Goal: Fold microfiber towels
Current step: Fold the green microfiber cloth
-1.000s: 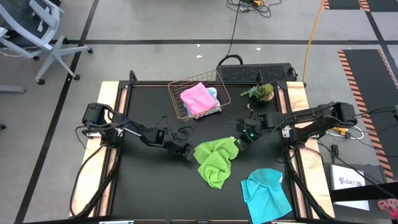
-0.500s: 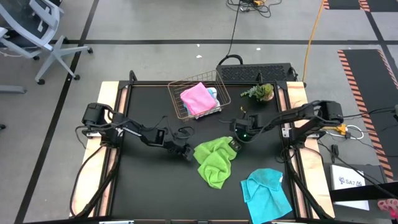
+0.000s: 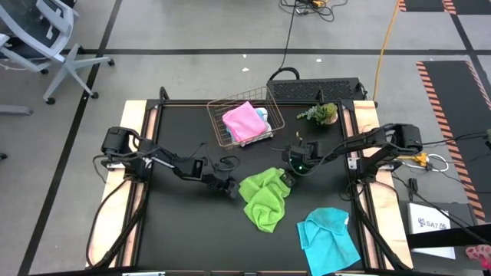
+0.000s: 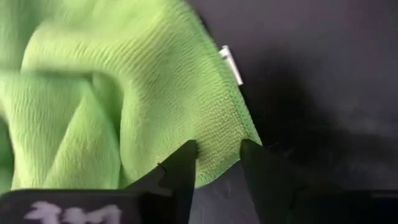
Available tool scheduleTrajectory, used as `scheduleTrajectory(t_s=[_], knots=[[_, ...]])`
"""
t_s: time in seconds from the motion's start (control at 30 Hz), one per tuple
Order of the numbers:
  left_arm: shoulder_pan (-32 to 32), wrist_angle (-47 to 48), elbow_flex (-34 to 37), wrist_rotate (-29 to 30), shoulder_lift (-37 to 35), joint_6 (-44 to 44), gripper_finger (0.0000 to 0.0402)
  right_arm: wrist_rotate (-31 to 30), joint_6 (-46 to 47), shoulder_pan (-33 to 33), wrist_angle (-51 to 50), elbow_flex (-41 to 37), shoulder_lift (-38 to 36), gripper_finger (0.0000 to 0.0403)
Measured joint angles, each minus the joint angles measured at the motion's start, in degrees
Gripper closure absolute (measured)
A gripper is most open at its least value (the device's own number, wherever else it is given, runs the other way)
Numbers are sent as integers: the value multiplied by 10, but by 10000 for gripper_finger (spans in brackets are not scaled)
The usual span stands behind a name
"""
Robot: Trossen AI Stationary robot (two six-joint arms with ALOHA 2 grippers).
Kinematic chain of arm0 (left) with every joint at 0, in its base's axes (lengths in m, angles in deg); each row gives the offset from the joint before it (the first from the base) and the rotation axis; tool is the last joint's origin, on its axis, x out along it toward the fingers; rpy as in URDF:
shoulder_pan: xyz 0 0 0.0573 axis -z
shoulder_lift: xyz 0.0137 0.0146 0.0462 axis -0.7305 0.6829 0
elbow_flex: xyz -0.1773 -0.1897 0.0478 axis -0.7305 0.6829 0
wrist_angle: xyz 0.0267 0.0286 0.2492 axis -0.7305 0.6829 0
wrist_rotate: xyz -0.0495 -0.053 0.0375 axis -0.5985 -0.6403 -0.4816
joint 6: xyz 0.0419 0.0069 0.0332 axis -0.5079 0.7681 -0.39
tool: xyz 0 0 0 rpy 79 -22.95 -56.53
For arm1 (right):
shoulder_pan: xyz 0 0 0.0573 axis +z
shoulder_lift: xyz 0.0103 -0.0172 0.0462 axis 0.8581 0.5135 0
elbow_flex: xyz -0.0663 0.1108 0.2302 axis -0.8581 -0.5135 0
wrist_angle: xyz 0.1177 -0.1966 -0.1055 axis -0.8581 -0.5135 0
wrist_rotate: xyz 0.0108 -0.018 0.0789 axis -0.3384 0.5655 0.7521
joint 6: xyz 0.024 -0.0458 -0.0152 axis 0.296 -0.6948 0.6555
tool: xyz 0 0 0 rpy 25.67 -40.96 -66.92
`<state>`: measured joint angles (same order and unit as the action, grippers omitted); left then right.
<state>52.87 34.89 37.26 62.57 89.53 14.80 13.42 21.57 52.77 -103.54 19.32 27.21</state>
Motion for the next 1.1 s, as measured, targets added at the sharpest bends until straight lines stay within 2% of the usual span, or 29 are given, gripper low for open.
scheduleTrajectory(t_s=[0.07, 0.2, 0.23, 0.4, 0.53, 0.73, 0.93, 1.1], knots=[[0, 0, 0, 0, 0, 2, 390, -15, 18, 0, 10, -18, 0, 301], [0, 0, 0, 12, 0, 2, 397, -19, 35, -1, 65, -64, 0, 382], [0, 0, 0, 15, 0, 2, 397, -19, 36, 2, 80, -71, 0, 391], [0, -12, 0, 29, -4, 4, 398, -18, 57, 16, 107, -75, -17, 400], [-3, -19, -1, 35, -30, 4, 398, -16, 64, 25, 79, -52, -68, 401], [-15, -7, 0, 46, -139, -37, 399, -25, 34, 28, 63, 12, -178, 402], [-38, 2, -1, 117, -282, -123, 400, -66, -25, 26, 71, 70, -276, 402], [-59, 17, -1, 146, -392, -194, 401, -113, -99, 17, 110, 94, -332, 402]])
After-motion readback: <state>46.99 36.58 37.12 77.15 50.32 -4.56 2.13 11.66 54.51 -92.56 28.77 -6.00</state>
